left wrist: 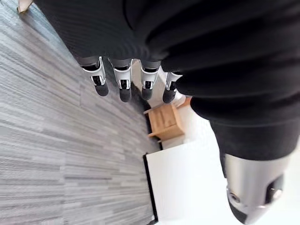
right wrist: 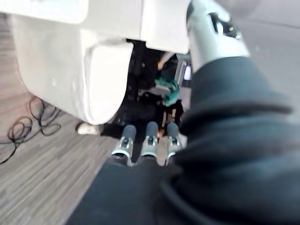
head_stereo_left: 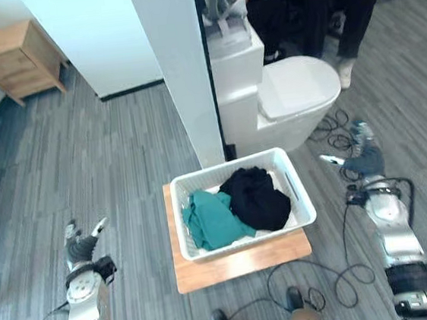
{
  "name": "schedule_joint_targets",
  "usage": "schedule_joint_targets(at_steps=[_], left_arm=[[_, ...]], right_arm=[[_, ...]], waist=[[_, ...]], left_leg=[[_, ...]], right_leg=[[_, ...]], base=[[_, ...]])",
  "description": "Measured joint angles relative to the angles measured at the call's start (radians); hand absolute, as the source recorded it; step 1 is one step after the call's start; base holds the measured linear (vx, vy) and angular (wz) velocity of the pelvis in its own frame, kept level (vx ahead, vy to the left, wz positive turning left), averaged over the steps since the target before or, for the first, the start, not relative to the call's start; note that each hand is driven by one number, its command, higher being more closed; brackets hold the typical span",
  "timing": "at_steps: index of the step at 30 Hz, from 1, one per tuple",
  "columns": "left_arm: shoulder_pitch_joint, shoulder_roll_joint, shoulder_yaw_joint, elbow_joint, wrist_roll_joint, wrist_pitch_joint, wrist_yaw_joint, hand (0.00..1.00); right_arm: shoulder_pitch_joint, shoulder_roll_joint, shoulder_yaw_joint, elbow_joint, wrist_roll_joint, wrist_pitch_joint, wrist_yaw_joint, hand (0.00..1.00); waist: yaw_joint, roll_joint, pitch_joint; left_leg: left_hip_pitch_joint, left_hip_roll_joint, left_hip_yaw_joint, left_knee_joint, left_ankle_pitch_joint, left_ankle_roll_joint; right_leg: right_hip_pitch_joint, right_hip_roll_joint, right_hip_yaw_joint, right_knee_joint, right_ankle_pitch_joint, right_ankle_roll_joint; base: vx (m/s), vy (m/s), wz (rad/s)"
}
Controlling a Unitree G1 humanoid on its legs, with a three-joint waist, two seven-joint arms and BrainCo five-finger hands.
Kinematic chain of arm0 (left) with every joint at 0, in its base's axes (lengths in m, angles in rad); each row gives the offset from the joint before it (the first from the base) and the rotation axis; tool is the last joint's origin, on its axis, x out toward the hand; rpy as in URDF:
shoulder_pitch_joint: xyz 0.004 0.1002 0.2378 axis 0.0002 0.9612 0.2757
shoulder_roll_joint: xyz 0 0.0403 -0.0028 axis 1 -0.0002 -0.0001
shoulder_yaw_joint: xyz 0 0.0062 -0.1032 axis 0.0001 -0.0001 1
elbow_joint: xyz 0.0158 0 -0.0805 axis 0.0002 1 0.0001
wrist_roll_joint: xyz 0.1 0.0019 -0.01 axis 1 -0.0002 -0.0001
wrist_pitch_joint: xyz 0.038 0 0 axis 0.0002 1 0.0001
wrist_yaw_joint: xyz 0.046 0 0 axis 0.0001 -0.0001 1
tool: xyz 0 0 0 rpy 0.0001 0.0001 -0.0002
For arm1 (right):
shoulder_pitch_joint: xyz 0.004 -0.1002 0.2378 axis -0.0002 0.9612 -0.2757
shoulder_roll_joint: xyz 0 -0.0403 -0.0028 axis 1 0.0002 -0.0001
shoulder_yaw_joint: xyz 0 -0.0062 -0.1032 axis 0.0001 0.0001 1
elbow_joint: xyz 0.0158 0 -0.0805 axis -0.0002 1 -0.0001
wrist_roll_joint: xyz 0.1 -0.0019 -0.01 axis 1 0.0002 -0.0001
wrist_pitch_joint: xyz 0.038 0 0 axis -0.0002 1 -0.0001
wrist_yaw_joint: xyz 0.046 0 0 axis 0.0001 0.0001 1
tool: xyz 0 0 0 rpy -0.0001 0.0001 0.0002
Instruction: Pick up the laundry basket with both hands and put the clothes into the washing machine.
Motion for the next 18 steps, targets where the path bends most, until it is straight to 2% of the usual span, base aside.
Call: schedule_joint_targets(at_steps=[1,2,5,10,13,18], left_arm=[[-0.016,0.0,-0.027,0.005,0.0,0.006,-0.001,0.0],[-0.041,-0.002,-0.066,0.027,0.0,0.013,0.0,0.0],[-0.068,-0.018,-0.118,0.039,-0.001,0.016,0.0,0.0],[-0.168,-0.071,-0.225,0.043,-0.002,0.017,0.002,0.0],[-0.224,-0.09,-0.267,0.045,-0.002,0.017,0.004,0.0],[-0.262,-0.116,-0.273,0.055,-0.001,0.026,0.038,0.0]], right_arm=[[-0.028,0.0,0.005,0.046,0.0,0.004,0.0,0.0],[-0.063,0.001,0.013,0.103,0.007,0.026,-0.006,0.0],[-0.114,0.006,0.031,0.158,0.014,0.048,-0.009,0.0],[-0.215,0.015,0.067,0.19,0.007,0.068,-0.022,0.0],[-0.252,0.036,0.071,0.19,-0.001,0.074,-0.035,0.0],[-0.256,0.069,0.073,0.19,-0.005,0.083,-0.051,0.0]], waist=[[0.001,0.001,0.021],[0.0,0.004,0.042],[-0.001,0.011,0.052],[-0.002,0.029,0.106],[-0.009,0.031,0.119],[-0.031,0.031,0.126]], left_leg=[[-0.004,0.0,0.001,0.0,0.001,0.001],[-0.006,0.0,0.001,0.001,0.002,0.002],[-0.031,0.0,0.01,0.001,0.007,0.007],[-0.044,0.0,0.045,0.001,0.02,0.012],[-0.058,0.001,0.057,-0.003,0.031,0.008],[-0.064,0.001,0.076,-0.011,0.04,0.009]], right_leg=[[-0.006,0.001,0.003,0.0,0.006,-0.002],[-0.01,0.001,0.006,0.0,0.011,-0.003],[-0.043,0.008,0.023,0.001,0.025,-0.002],[-0.077,0.009,0.058,0.001,0.051,-0.003],[-0.102,0.011,0.074,0.001,0.066,-0.008],[-0.124,0.014,0.094,0.001,0.078,-0.006]], base=[[-0.1,-0.001,-0.04],[-0.13,-0.001,-0.07],[-0.1,-0.007,-0.14],[-0.11,-0.007,-0.19],[-0.11,-0.021,-0.16],[-0.06,-0.016,-0.11]])
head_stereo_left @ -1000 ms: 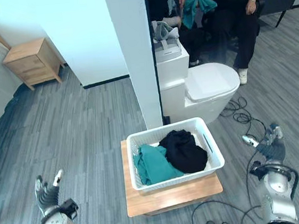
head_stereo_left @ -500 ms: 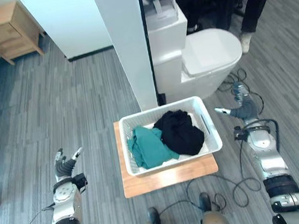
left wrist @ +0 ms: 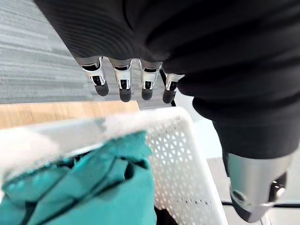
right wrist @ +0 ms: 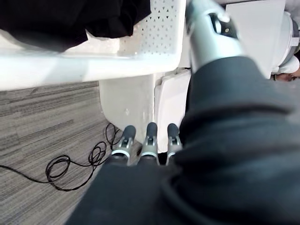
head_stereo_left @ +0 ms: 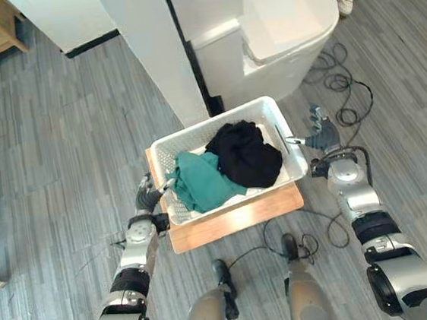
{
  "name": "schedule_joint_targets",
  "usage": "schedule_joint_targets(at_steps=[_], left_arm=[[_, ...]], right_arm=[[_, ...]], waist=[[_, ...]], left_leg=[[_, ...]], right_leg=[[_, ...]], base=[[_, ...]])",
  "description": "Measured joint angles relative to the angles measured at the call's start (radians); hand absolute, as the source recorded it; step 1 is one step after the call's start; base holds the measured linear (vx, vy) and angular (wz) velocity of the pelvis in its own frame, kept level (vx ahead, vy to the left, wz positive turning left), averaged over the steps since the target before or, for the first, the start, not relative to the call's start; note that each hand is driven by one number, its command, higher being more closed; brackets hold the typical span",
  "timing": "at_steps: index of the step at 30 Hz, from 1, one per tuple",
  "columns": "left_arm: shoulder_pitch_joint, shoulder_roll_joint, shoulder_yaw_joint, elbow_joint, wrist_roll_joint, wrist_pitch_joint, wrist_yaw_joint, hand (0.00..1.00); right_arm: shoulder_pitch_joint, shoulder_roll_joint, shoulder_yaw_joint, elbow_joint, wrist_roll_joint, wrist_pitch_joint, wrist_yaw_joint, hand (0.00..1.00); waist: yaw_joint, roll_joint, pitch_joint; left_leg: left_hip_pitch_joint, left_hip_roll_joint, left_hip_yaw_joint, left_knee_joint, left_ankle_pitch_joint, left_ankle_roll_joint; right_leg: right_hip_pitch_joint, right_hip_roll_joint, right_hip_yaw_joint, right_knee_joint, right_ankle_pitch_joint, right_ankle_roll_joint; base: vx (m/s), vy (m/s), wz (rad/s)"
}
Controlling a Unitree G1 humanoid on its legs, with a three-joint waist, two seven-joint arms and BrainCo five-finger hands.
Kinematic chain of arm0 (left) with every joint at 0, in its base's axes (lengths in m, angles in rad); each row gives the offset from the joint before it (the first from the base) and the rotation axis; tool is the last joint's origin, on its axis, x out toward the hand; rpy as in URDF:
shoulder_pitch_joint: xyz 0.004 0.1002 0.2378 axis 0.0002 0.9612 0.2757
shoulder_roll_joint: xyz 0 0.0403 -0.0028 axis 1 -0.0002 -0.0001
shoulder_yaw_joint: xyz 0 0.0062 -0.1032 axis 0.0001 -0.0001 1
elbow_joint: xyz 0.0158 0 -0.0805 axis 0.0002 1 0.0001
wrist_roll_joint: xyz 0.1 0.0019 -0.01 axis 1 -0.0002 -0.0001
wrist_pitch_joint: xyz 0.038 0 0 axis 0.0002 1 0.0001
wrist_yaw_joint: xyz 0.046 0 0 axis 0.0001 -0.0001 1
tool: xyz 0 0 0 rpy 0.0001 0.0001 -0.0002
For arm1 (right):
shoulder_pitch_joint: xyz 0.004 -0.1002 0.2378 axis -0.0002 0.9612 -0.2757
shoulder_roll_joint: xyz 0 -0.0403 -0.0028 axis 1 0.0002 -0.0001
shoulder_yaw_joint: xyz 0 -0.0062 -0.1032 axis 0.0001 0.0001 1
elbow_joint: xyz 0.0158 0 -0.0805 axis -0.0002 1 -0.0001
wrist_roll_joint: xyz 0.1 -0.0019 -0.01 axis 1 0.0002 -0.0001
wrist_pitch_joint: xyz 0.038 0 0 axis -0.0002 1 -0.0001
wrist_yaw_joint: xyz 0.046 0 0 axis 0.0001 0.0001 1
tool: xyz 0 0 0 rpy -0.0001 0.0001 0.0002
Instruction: Pick up the laundry basket with both hands and put the clothes into the washing machine.
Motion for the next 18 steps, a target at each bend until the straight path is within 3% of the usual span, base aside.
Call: schedule_joint_targets(at_steps=[6,18], left_arm=[[-0.048,-0.009,0.015,0.038,0.001,0.018,0.029,0.0],[-0.086,-0.044,0.115,0.108,0.005,0.017,0.054,0.0]], right_arm=[[-0.008,0.007,0.004,-0.001,-0.037,0.009,0.0,0.0],[-0.02,0.018,0.032,-0.009,-0.074,0.024,0.0,0.0]], waist=[[-0.002,0.0,0.037],[-0.006,0.0,0.043]], left_leg=[[-0.003,-0.003,0.021,-0.002,0.006,0.004],[-0.006,-0.007,0.028,-0.029,0.026,0.005]], right_leg=[[-0.016,0.001,0.023,-0.001,0.016,0.0],[-0.033,0.002,0.034,-0.007,0.025,0.004]], base=[[-0.05,-0.003,-0.1],[-0.01,-0.003,-0.02]])
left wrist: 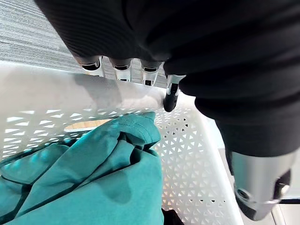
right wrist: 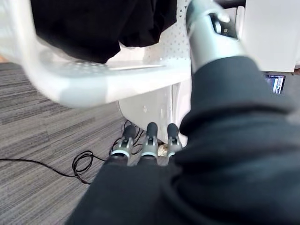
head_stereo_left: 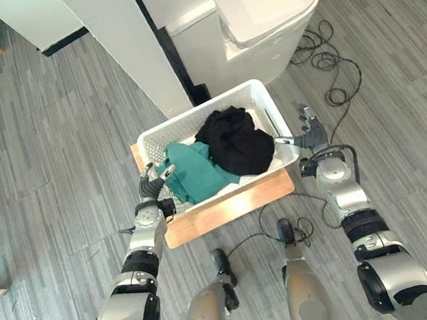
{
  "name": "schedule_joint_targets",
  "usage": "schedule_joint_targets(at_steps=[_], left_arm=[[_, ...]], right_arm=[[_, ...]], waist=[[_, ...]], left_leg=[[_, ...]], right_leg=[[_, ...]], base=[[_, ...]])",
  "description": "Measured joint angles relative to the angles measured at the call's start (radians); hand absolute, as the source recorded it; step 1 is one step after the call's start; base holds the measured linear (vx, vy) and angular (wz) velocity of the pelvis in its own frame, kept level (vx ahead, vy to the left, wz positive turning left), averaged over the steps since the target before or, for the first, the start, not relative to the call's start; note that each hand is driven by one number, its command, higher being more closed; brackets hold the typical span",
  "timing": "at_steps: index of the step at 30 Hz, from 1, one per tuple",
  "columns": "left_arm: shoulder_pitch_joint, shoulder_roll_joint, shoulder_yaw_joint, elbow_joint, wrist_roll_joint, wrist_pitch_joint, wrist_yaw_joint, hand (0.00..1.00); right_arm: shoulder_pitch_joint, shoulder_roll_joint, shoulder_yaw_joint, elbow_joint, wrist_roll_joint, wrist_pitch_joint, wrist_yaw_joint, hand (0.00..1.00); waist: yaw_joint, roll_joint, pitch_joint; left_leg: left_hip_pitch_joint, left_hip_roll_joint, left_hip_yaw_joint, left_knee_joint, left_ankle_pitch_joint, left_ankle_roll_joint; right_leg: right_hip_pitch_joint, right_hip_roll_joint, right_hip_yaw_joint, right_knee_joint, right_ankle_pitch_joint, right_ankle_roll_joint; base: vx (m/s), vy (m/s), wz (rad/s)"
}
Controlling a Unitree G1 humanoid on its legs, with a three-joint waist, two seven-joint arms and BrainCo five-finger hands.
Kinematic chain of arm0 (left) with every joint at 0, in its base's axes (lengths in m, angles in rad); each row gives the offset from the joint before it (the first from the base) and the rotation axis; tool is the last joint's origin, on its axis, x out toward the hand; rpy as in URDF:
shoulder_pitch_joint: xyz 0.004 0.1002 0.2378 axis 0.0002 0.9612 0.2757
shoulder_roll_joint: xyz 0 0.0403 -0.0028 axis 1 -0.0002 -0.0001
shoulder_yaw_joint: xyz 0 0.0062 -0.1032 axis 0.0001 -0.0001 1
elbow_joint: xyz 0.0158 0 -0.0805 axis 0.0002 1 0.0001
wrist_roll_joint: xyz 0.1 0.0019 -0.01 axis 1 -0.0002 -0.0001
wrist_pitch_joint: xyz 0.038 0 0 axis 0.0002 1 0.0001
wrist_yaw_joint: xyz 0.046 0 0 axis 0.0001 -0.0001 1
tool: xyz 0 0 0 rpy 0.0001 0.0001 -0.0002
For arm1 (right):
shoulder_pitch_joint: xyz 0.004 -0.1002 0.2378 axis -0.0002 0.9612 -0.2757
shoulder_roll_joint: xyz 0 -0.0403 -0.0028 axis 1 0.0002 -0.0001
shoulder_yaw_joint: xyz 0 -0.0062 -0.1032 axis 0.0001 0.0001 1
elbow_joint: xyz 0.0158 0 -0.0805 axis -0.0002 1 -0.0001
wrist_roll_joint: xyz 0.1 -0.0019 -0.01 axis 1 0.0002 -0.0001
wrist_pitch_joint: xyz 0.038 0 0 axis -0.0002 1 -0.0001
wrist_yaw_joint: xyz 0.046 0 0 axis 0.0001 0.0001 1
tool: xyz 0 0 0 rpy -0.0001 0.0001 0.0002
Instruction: Pick up the laundry basket with both hands and put the clothes into the washing machine.
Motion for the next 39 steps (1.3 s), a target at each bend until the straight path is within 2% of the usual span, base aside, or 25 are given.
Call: schedule_joint_targets(at_steps=[5,11,15,21,27,31,36,39], left_arm=[[-0.028,-0.011,0.034,0.049,0.017,0.014,0.0,0.0],[-0.032,-0.028,0.037,0.046,0.035,0.01,0.003,0.0],[-0.049,-0.031,0.03,0.048,0.034,0.007,0.01,0.0],[-0.08,-0.029,0.019,0.047,0.034,-0.026,0.023,0.0],[-0.105,-0.027,0.018,0.046,0.033,-0.043,0.023,0.0],[-0.134,-0.029,0.016,0.046,0.019,-0.043,0.02,0.0],[-0.144,-0.033,0.008,0.047,0.011,-0.043,0.022,0.0],[-0.138,-0.027,-0.045,0.005,0.013,-0.034,0.049,0.0]], right_arm=[[-0.023,0.002,0.009,0.0,-0.002,0.0,0.0,0.0],[-0.07,0.018,0.037,0.049,-0.032,0.001,0.0,0.0],[-0.122,0.027,0.036,0.146,-0.039,0.003,-0.005,0.0],[-0.205,0.023,0.015,0.246,-0.04,0.015,-0.019,0.0],[-0.257,0.012,0.015,0.296,-0.05,0.022,-0.018,0.0],[-0.298,-0.005,-0.007,0.364,-0.076,0.024,-0.017,0.0],[-0.316,-0.005,-0.023,0.39,-0.076,0.022,-0.017,0.0],[-0.318,-0.013,-0.024,0.384,-0.076,0.02,-0.019,0.0]], waist=[[-0.003,0.0,0.037],[-0.007,-0.001,0.04],[0.001,-0.003,0.044],[0.006,0.0,0.064],[0.014,0.001,0.065],[0.03,0.006,0.068],[0.03,0.01,0.07],[0.03,0.01,0.07]], left_leg=[[0.0,-0.004,-0.005,-0.007,0.008,0.001],[-0.006,-0.01,-0.016,-0.007,0.01,0.005],[-0.016,-0.01,-0.027,-0.006,0.012,0.006],[-0.037,-0.011,-0.039,-0.005,0.018,0.007],[-0.066,-0.011,-0.05,-0.005,0.026,0.007],[-0.085,-0.011,-0.055,-0.007,0.036,0.008],[-0.092,-0.011,-0.068,-0.007,0.039,0.007],[-0.103,-0.013,-0.079,-0.01,0.045,0.008]], right_leg=[[-0.002,-0.003,-0.004,0.001,0.003,0.004],[-0.003,-0.004,-0.011,0.001,0.004,0.006],[-0.007,-0.005,-0.017,0.002,0.004,0.006],[-0.022,-0.006,-0.027,0.008,0.004,0.006],[-0.052,-0.007,-0.036,0.021,0.004,0.006],[-0.076,-0.006,-0.039,0.031,0.004,0.006],[-0.077,-0.008,-0.045,0.033,0.004,0.006],[-0.086,-0.009,-0.051,0.039,0.003,0.006]], base=[[0.0,0.0,0.0],[-0.01,-0.007,0.05],[-0.01,-0.007,0.06],[0.0,-0.005,0.05],[0.0,-0.009,0.05],[-0.01,-0.009,0.02],[0.0,-0.014,0.07],[0.01,-0.008,0.08]])
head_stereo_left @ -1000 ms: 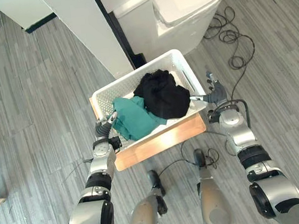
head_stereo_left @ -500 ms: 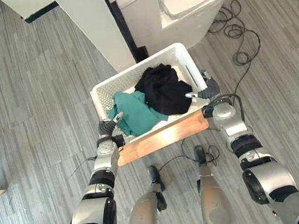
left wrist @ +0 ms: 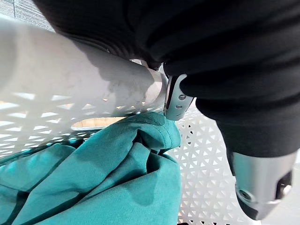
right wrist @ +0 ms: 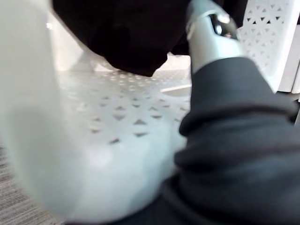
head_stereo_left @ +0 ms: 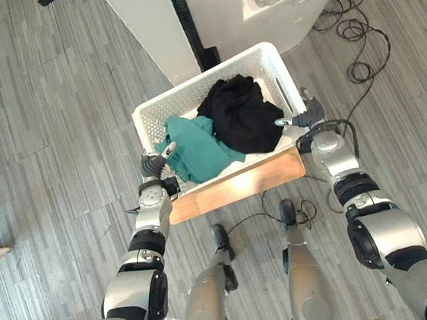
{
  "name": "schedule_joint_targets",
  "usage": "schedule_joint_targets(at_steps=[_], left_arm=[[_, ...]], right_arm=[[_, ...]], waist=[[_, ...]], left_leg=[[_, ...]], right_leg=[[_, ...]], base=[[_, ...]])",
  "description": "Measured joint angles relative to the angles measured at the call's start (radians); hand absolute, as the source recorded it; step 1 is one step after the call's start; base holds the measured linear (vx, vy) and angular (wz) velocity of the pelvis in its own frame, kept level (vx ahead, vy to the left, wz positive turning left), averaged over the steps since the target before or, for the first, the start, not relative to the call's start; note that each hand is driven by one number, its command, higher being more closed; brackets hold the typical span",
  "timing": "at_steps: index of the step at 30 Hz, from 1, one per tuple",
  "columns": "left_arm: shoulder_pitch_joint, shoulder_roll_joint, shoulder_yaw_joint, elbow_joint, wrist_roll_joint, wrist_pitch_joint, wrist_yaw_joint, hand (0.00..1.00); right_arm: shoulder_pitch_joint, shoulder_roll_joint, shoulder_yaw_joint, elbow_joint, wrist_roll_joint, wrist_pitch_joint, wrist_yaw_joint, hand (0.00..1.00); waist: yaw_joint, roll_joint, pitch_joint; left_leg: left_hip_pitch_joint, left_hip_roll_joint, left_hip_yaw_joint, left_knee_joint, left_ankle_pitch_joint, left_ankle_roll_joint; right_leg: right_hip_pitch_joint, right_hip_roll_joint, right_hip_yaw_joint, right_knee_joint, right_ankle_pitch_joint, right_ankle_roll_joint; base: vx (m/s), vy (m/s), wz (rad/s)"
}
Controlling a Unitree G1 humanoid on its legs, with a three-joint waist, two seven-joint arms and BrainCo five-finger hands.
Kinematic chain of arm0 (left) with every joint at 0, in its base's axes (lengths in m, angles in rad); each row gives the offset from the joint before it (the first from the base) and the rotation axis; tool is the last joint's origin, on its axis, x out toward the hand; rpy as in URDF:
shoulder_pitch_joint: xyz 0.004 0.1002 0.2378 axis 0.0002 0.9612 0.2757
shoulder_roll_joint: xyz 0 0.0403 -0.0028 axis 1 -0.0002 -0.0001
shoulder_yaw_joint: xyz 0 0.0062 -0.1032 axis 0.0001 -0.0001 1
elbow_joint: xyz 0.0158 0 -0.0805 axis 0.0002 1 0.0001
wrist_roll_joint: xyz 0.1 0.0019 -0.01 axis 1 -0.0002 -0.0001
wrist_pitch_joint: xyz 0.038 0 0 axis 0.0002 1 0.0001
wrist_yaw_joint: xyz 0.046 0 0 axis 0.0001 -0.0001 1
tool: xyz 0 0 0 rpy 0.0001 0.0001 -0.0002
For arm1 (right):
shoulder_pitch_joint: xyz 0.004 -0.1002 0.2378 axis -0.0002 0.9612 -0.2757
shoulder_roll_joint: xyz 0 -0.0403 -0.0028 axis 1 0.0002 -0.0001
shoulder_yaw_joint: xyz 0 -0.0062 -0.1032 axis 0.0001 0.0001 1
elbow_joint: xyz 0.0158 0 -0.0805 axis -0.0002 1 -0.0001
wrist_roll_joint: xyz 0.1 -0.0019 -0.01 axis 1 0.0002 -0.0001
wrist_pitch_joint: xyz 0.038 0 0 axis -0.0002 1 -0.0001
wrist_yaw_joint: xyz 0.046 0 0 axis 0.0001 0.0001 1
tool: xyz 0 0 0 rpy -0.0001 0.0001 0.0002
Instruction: Pick up the laundry basket with both hands and put the clothes into the washing machine.
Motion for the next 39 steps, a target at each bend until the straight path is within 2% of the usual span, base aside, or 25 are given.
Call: schedule_joint_targets(at_steps=[3,7,10,13,20,25,30,34,39], left_arm=[[0.086,0.008,-0.066,-0.153,0.004,0.016,0.021,0.0],[0.304,-0.006,-0.135,-0.472,0.023,0.023,0.042,0.0],[0.413,-0.025,-0.145,-0.626,0.023,0.015,0.042,0.0],[0.463,-0.036,-0.143,-0.676,0.023,0.011,0.043,0.0],[0.517,-0.071,-0.122,-0.706,0.032,-0.003,0.059,0.0],[0.509,-0.096,-0.061,-0.701,0.051,-0.015,0.064,0.0],[0.453,-0.099,0.029,-0.541,0.052,-0.009,0.081,0.0],[0.383,-0.097,0.087,-0.396,0.04,0.013,0.085,0.0],[0.303,-0.087,0.108,-0.278,-0.004,0.028,0.101,0.0]], right_arm=[[0.019,-0.008,0.0,-0.048,-0.001,0.001,-0.001,0.0],[0.08,-0.03,-0.02,-0.149,-0.003,-0.002,-0.011,0.0],[0.088,-0.036,-0.029,-0.155,-0.009,-0.008,-0.024,0.0],[0.103,-0.037,-0.029,-0.161,-0.031,-0.019,-0.025,0.0],[0.134,-0.027,-0.029,-0.191,-0.042,-0.032,-0.023,0.0],[0.151,-0.023,-0.04,-0.202,-0.042,-0.042,-0.023,0.0],[0.155,-0.008,-0.07,-0.202,-0.042,-0.041,-0.023,0.0],[0.154,-0.008,-0.071,-0.202,-0.042,-0.041,-0.024,0.0],[0.146,-0.007,-0.071,-0.201,-0.041,-0.041,-0.026,0.0]], waist=[[-0.001,0.004,0.005],[0.003,0.006,0.022],[0.006,0.007,0.025],[0.007,0.007,0.025],[0.013,0.008,0.025],[0.018,0.008,0.024],[0.026,0.009,0.024],[0.028,0.009,0.024],[0.028,0.009,0.024]], left_leg=[[-0.005,-0.002,-0.004,-0.002,0.002,0.001],[-0.013,-0.007,-0.022,0.002,0.003,0.0],[-0.015,-0.014,-0.023,0.002,0.003,0.001],[-0.015,-0.014,-0.022,0.003,0.003,0.001],[-0.015,-0.014,-0.018,0.005,0.003,0.001],[-0.016,-0.013,-0.018,0.006,0.003,0.001],[-0.016,-0.013,-0.018,0.007,0.003,0.001],[-0.02,-0.013,-0.018,0.009,0.003,0.001],[-0.03,-0.013,-0.014,0.011,0.005,0.003]], right_leg=[[-0.004,-0.002,-0.01,0.001,0.0,0.0],[0.001,-0.004,-0.023,0.001,0.0,0.0],[0.001,-0.011,-0.022,0.001,-0.001,0.0],[0.001,-0.014,-0.021,0.001,-0.001,0.0],[0.0,-0.01,-0.017,0.001,-0.001,0.0],[-0.001,-0.008,-0.016,0.003,-0.002,-0.002],[-0.003,-0.009,-0.016,0.004,-0.002,-0.002],[-0.006,-0.009,-0.016,0.006,-0.002,-0.002],[-0.023,-0.008,-0.014,0.016,-0.002,-0.002]], base=[[0.02,-0.011,0.06],[0.04,0.003,0.12],[0.01,0.005,0.03],[0.0,0.0,0.0],[0.0,0.0,0.0],[0.0,0.0,0.0],[0.0,0.0,0.0],[0.0,0.0,0.0],[0.0,-0.001,-0.01]])
